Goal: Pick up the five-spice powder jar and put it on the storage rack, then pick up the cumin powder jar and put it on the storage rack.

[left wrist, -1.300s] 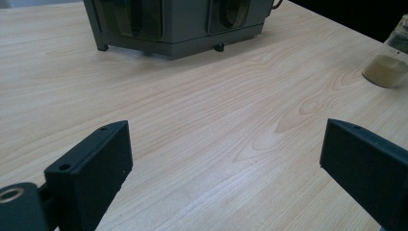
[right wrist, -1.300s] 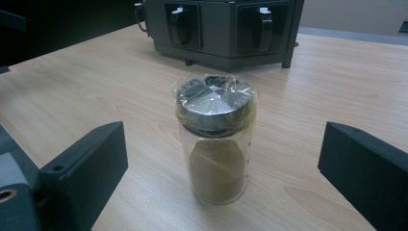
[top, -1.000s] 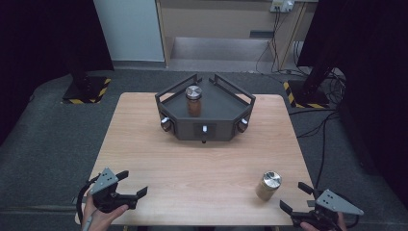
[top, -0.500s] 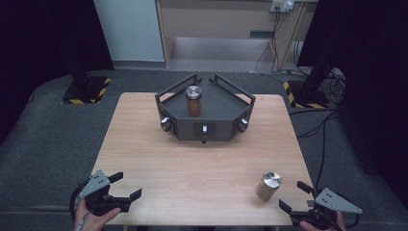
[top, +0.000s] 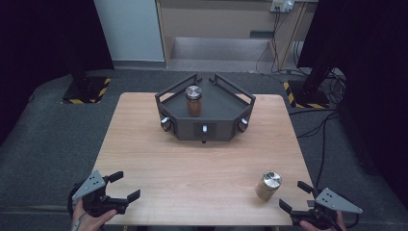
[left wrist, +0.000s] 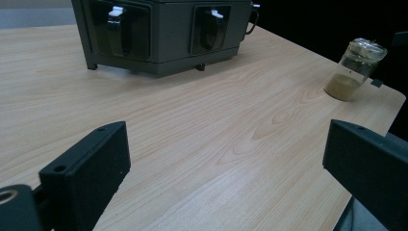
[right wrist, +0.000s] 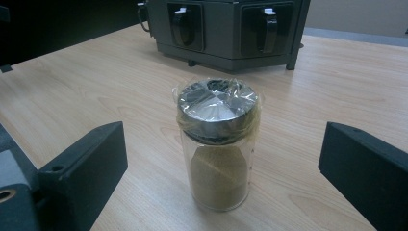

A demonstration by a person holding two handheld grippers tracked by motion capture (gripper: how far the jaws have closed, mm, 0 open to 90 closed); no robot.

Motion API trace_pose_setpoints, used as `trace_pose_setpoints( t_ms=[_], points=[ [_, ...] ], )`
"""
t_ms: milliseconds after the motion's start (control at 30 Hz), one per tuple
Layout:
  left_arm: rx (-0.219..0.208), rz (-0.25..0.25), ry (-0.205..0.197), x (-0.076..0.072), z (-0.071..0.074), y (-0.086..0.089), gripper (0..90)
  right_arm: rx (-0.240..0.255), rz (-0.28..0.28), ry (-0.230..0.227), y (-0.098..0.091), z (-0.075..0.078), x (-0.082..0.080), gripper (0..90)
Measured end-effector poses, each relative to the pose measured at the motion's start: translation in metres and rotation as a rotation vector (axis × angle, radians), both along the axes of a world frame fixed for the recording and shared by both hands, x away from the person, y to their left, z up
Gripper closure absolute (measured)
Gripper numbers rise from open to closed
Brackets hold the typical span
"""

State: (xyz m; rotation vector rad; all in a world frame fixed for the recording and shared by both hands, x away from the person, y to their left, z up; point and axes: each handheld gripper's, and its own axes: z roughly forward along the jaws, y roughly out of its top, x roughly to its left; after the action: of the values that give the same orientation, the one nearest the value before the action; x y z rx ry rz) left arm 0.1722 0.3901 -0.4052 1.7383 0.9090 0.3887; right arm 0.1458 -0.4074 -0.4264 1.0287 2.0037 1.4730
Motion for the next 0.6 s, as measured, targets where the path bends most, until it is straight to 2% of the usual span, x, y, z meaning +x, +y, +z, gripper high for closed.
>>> trace_pose_setpoints(
  t_ms=[600],
  points=[
    [0.01,0.0,-0.003,-0.0003,-0.0002,-0.0027,1.8,0.003,0.006,-0.002,-0.0004,-0.0001,0.0001,3.4]
  ],
)
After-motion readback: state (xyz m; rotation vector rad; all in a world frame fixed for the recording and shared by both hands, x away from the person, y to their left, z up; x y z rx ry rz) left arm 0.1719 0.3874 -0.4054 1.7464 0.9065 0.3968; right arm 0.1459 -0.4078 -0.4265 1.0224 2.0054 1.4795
